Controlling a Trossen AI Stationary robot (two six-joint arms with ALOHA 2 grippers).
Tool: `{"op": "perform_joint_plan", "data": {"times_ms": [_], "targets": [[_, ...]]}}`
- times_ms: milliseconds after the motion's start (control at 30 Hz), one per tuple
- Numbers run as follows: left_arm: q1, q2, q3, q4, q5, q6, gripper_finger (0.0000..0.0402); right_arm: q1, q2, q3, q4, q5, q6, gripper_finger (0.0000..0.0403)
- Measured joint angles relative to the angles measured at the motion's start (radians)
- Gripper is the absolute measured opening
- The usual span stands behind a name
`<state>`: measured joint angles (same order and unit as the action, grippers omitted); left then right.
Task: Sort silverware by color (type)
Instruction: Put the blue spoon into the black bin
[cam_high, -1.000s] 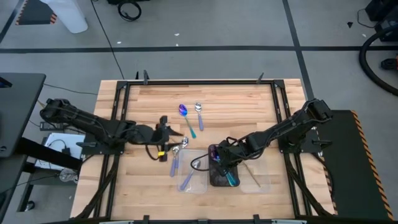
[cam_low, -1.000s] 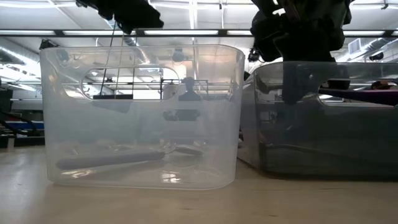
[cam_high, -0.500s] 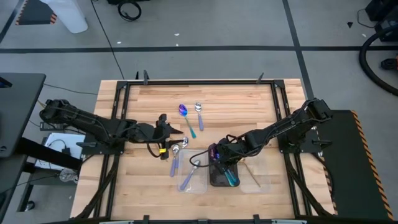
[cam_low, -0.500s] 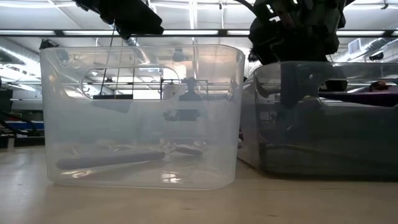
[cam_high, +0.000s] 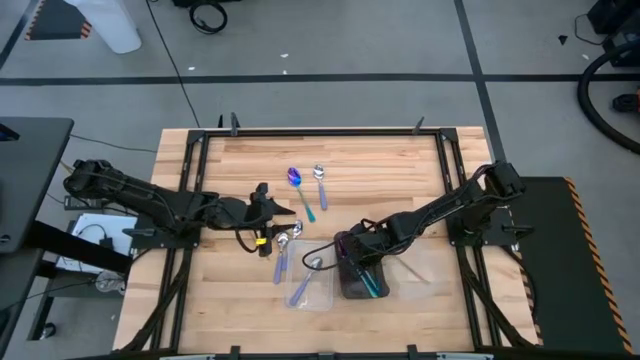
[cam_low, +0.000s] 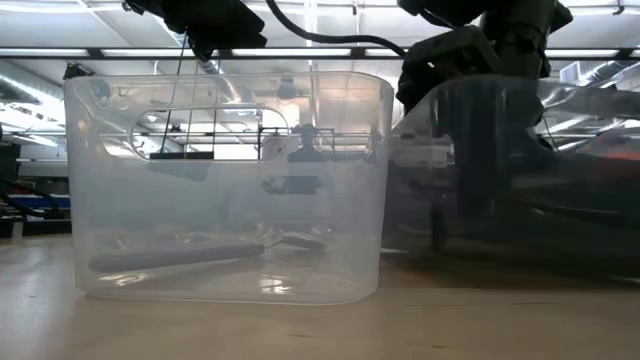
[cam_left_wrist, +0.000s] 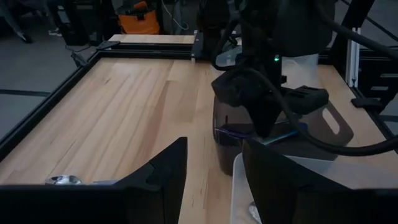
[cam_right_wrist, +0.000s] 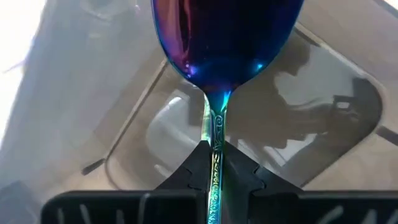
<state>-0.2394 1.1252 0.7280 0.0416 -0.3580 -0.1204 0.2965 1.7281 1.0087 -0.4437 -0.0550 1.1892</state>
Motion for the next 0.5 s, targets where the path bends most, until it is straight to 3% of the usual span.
{"op": "perform_joint_plan", "data": {"times_ms": [500], "targets": [[0.0,0.0,0.0,-0.002,0.0,0.009,0.0162,-0.004,-0.012,0.035,-0.004,0.027,-0.008,0.0034]]}}
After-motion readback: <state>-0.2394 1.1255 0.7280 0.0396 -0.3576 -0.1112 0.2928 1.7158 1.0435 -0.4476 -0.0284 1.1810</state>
